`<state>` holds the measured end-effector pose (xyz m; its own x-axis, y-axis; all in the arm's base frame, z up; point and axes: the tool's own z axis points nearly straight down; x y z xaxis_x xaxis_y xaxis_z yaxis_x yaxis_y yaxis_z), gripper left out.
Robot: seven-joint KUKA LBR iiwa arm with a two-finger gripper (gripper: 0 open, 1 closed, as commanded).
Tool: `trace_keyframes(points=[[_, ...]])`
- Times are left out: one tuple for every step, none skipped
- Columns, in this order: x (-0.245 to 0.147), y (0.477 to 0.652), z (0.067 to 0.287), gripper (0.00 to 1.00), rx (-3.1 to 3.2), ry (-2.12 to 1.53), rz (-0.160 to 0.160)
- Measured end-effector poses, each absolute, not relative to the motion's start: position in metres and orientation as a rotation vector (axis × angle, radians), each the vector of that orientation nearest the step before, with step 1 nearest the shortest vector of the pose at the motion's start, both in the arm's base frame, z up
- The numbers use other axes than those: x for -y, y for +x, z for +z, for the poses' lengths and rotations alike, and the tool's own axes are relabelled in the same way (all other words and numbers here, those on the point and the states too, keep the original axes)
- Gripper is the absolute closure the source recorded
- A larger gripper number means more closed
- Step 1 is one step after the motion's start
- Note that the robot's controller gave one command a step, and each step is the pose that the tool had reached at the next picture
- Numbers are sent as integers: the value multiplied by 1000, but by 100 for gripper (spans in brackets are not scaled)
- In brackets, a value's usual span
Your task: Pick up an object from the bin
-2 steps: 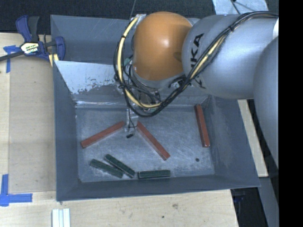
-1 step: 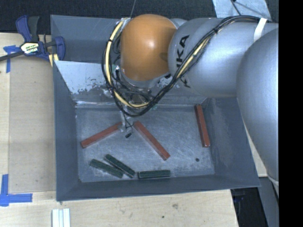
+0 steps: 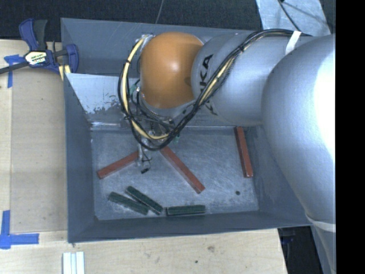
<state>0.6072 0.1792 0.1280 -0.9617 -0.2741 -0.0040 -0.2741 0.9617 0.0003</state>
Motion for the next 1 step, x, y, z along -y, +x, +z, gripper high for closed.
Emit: trace_keyframes(points=[[-192,612,96,0,-3020,-852,0]])
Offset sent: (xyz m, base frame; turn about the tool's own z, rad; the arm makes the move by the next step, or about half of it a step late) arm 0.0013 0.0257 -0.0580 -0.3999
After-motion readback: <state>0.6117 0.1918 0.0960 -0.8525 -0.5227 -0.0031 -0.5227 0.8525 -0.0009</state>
